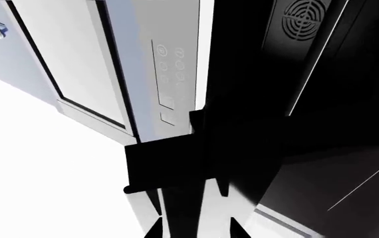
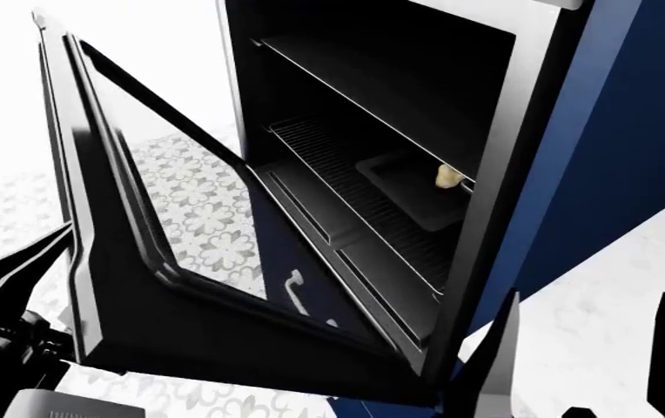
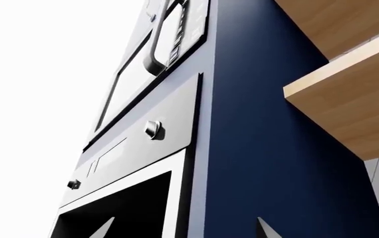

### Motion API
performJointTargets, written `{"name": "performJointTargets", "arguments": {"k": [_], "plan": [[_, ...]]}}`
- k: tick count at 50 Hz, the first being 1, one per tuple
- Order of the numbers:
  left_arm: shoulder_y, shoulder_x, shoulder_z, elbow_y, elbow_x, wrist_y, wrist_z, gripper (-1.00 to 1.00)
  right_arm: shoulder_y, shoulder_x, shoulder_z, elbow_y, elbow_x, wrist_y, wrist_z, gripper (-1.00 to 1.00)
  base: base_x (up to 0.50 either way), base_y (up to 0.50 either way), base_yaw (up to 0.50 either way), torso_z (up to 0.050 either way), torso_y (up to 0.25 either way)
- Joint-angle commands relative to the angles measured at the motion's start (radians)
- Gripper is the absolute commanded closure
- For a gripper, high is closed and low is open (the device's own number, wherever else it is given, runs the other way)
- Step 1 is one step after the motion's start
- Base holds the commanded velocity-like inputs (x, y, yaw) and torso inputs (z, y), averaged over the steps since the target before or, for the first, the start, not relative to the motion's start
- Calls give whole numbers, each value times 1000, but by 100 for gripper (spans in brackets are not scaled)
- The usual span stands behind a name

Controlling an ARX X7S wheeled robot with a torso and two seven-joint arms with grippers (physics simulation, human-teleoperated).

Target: Open the oven door

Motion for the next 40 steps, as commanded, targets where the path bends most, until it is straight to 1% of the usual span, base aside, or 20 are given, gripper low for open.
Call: {"name": "performJointTargets", "arguments": {"k": [1,13,20,28,34,40], "plan": [[149,-51,71,4,37,60,-122,100,3,3,1,2,5,-3,4,-100,4,-2,0,0,0],[232,-122,120,-42,37,78,-257,100,3,1,-2,2,2,-2,6,-100,-1,-3,0,-1,0],[256,-123,139,-106,45,166,-328,100,2,2,-3,1,2,-3,9,-100,1,0,-1,0,0],[252,-102,135,-218,38,295,-379,100,2,2,-5,2,1,-6,10,-100,-1,-3,0,0,0],[211,-38,116,-365,53,479,-387,100,6,2,-7,5,3,-7,11,-100,0,0,0,0,0],[193,10,118,-469,51,573,-384,100,7,3,-8,7,4,-9,12,-100,0,0,0,0,0]]}}
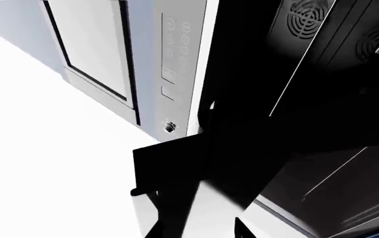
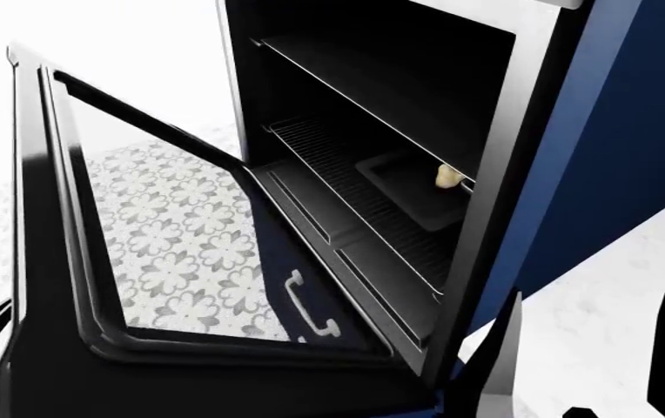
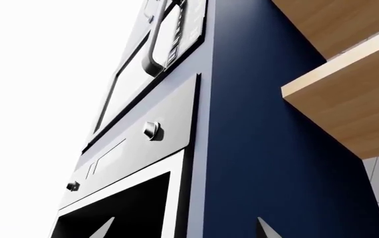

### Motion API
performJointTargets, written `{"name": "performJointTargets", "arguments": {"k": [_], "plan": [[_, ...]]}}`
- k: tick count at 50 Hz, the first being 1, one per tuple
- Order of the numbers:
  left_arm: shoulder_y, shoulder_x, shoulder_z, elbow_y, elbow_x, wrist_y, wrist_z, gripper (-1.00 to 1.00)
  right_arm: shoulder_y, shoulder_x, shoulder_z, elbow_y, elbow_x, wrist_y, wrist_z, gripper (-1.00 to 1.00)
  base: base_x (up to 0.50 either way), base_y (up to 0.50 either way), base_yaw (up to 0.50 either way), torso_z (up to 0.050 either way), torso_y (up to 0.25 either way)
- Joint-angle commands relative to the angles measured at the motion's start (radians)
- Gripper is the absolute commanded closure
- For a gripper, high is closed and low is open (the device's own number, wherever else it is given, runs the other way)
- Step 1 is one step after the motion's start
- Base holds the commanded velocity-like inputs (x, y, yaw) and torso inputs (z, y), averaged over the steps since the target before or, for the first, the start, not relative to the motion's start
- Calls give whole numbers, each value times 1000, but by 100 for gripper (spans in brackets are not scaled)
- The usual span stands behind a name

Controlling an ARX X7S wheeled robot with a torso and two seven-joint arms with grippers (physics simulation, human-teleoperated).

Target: Open the oven door

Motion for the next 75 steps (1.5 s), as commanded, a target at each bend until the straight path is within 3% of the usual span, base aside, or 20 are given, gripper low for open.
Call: {"name": "performJointTargets", "arguments": {"k": [1,7,14,26,41,45,53,75], "plan": [[15,75,6,-188,4,206,-26,100,2,2,-2,4,1,-3,2,-100,0,0,0,0,0],[5,102,10,-242,-3,245,-15,100,0,2,-4,4,-2,-5,4,-100,-1,0,-1,0,0],[-6,144,8,-356,-2,405,-63,100,-3,2,-6,6,-6,-7,6,-100,-2,1,-1,0,0],[-55,285,27,-623,-15,639,-109,100,1,3,-9,9,-3,-7,7,-100,-3,2,0,0,0],[-37,367,30,-753,55,701,-232,100,4,7,-7,9,0,-9,11,-100,-1,7,-1,0,0],[-90,376,124,-785,40,708,-271,100,2,8,-5,6,0,-8,12,-100,0,6,-1,0,0],[-331,362,550,-851,-4,709,-473,100,2,8,-6,4,-2,-7,14,-100,2,7,-3,0,0],[-342,448,609,-914,-88,709,-475,100,6,11,-5,5,0,-8,20,-100,3,10,-5,-1,0]]}}
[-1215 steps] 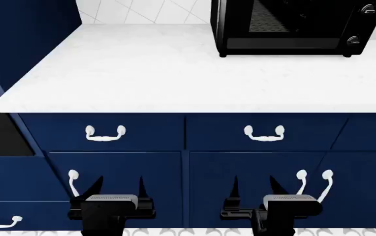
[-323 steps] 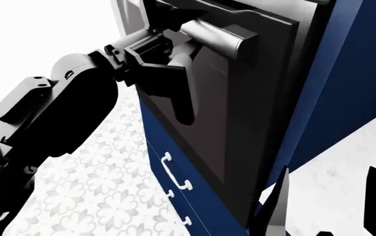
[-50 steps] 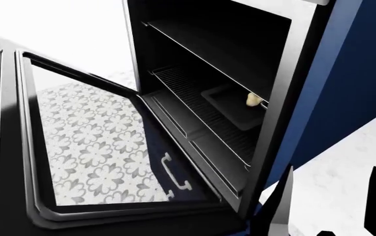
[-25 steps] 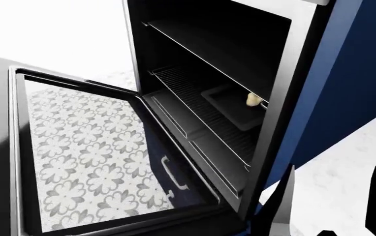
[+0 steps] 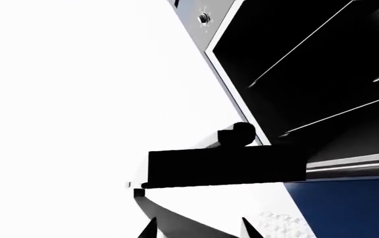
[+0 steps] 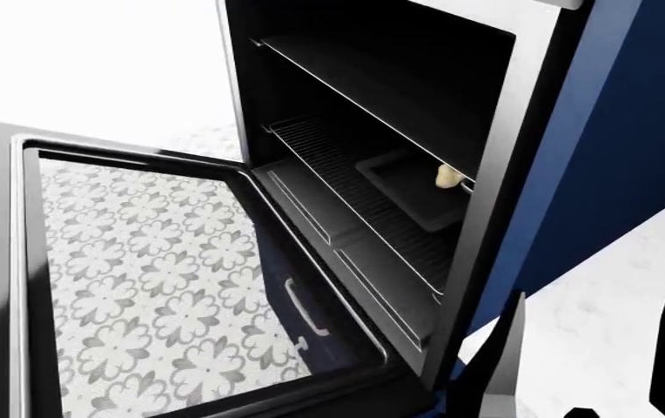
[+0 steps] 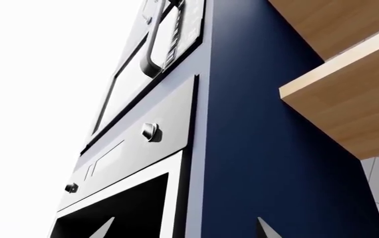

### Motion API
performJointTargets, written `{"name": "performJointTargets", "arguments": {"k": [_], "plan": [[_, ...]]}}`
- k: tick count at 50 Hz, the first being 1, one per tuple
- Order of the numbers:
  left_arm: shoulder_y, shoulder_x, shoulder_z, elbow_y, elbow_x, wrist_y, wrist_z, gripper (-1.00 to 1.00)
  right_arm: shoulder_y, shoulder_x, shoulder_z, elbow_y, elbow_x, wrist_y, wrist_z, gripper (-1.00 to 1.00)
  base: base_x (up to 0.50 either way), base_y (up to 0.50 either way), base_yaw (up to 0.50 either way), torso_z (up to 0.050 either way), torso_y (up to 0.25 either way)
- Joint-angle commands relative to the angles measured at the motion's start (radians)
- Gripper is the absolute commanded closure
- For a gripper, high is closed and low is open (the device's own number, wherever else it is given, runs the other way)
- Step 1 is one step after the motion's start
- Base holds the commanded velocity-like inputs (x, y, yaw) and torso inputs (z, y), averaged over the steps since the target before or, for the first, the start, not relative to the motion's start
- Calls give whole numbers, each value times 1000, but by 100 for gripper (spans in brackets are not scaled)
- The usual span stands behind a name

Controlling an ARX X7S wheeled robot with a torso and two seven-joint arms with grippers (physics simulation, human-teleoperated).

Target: Open the oven door

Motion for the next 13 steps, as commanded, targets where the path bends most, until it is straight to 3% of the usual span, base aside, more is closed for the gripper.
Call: {"name": "performJointTargets", "arguments": {"k": [1,13], "plan": [[-71,51,-17,-81,-58,0,-1,100,3,1,-1,-1,1,0,2,-100,8,13,-9,0,0],[-107,86,84,-116,-149,0,10,100,4,2,-3,-2,3,3,3,-100,10,14,-13,-3,0]]}}
